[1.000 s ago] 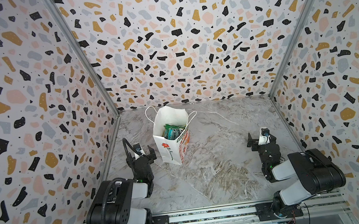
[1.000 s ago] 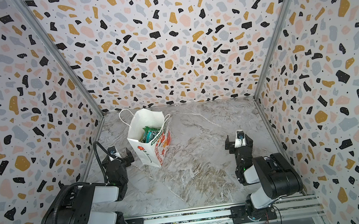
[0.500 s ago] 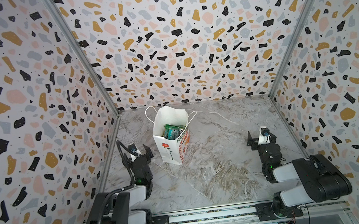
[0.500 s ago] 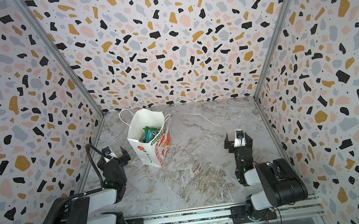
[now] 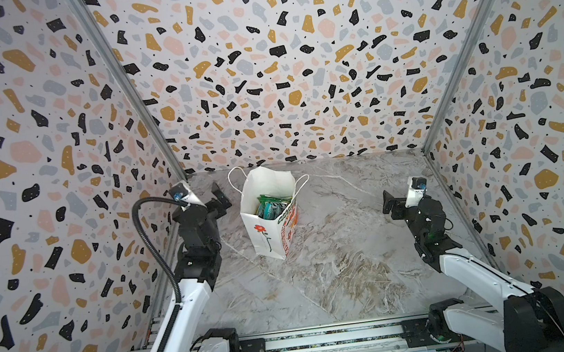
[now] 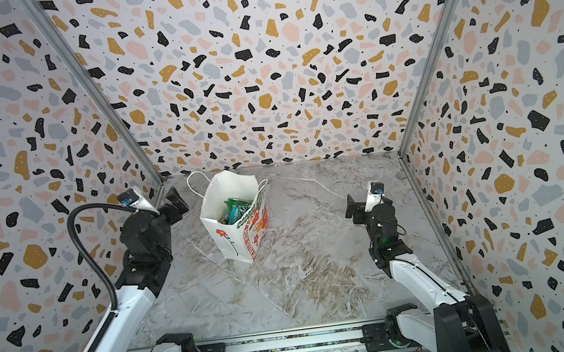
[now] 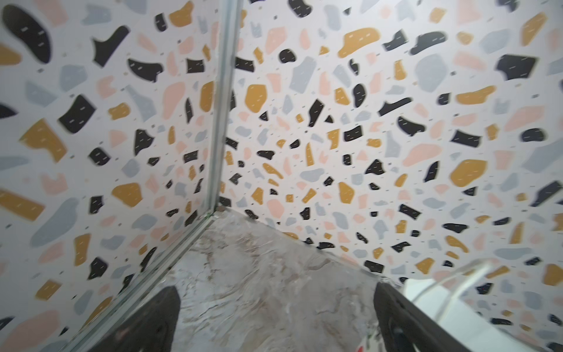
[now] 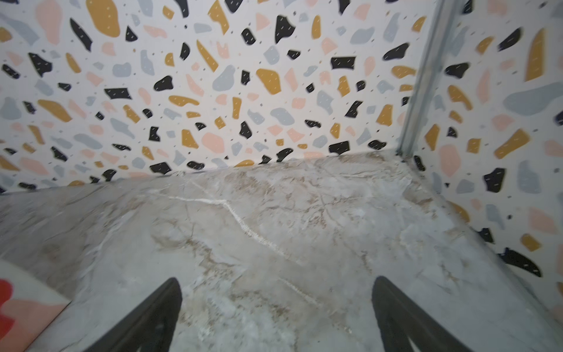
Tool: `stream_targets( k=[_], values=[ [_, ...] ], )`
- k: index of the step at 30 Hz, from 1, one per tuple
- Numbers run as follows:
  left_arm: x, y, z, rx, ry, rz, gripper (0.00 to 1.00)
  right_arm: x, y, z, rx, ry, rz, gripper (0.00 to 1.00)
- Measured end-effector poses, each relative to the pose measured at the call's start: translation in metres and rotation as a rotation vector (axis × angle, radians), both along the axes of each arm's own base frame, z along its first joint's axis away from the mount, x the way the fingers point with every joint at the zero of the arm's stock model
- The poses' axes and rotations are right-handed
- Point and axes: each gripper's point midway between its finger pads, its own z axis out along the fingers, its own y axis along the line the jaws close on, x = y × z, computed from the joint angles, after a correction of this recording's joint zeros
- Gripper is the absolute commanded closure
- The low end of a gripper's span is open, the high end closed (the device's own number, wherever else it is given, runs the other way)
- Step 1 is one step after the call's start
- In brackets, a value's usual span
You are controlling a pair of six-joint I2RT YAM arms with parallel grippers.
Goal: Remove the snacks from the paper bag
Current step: 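Raise the left gripper over the bag rim while the right gripper approaches the bag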
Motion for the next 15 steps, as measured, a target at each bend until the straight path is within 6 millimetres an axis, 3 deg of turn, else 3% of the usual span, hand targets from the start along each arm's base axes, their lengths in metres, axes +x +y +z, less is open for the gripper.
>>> stream_targets(
  k=[3, 6, 10, 12, 15],
  values=[
    [0.008, -0.02, 0.039, 0.01, -0.022, -0.113, 0.07, -0.006, 0.015, -0.015, 0.024, 0.071, 0.084, 0.01],
    [0.017, -0.035, 0.057, 0.026, -0.018, -0.198, 0.1, -0.011, 0.025, -0.022, 0.044, 0.109, 0.144, 0.01],
    [0.042, -0.054, 0.059, 0.053, 0.052, -0.295, 0.19, -0.016, 0.036, -0.026, 0.062, 0.133, 0.205, 0.01],
    [0.056, -0.061, 0.055, 0.059, 0.092, -0.333, 0.28, -0.017, 0.039, -0.026, 0.067, 0.136, 0.223, 0.01],
    [0.074, -0.069, 0.043, 0.051, 0.157, -0.381, 0.33, -0.018, 0.041, -0.026, 0.071, 0.139, 0.239, 0.01]
  ],
)
